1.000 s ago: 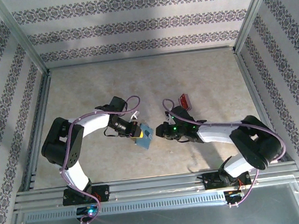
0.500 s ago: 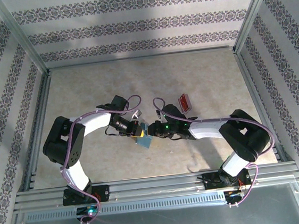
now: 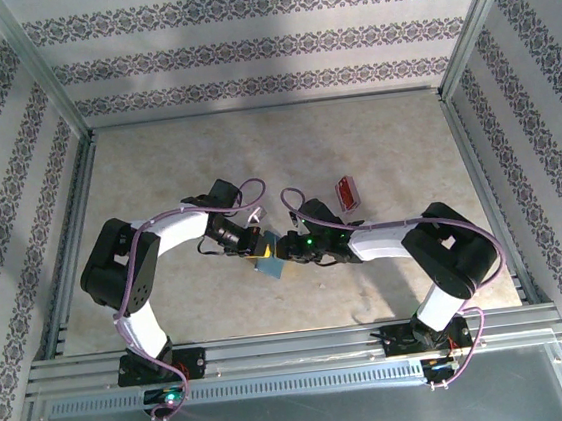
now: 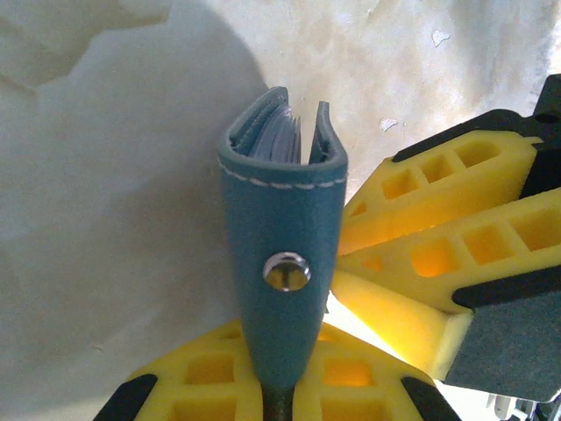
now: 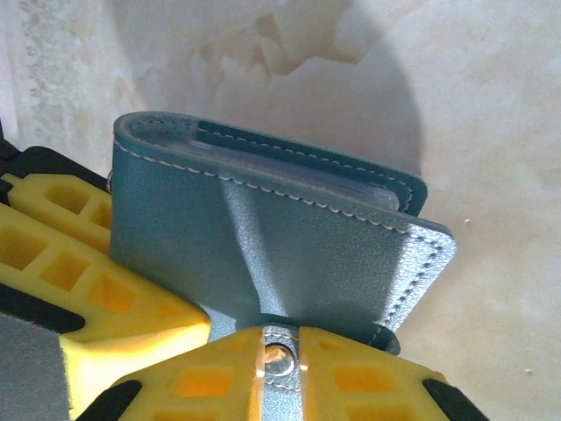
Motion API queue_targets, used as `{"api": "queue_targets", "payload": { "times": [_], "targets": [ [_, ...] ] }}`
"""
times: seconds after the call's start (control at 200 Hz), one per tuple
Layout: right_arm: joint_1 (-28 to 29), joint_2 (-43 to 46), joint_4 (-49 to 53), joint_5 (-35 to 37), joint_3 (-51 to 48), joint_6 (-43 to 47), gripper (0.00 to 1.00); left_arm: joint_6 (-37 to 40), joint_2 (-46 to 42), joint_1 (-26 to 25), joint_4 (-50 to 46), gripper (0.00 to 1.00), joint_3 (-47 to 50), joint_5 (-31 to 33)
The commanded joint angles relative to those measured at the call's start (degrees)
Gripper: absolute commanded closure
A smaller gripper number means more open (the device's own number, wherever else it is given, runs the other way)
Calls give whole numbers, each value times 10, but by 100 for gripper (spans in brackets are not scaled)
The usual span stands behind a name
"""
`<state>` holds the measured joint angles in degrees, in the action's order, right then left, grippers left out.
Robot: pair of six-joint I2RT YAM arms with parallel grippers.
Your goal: Put the credit cards into the card holder
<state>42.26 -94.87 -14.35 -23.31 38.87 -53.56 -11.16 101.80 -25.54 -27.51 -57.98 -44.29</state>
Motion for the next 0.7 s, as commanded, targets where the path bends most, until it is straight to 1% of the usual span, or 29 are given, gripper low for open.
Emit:
{"api": "queue_targets", "payload": {
  "times": [0.0, 0.065, 0.2, 0.34, 0.694],
  "targets": [
    [8, 10, 27, 16, 5, 15, 81, -4, 9, -7, -4, 100, 0, 45],
    [9, 9, 27, 16, 5, 16, 81, -5, 9, -7, -4, 100, 1, 45],
    [15, 1, 23, 17, 8, 15, 84, -8, 9, -6, -4, 100, 0, 45],
    [22, -11, 21, 18, 13, 12, 84, -13, 11, -7, -2, 100, 1, 41],
    [44, -63, 54, 54, 55, 0, 86, -31, 12, -10, 9, 100, 5, 19]
  ]
}}
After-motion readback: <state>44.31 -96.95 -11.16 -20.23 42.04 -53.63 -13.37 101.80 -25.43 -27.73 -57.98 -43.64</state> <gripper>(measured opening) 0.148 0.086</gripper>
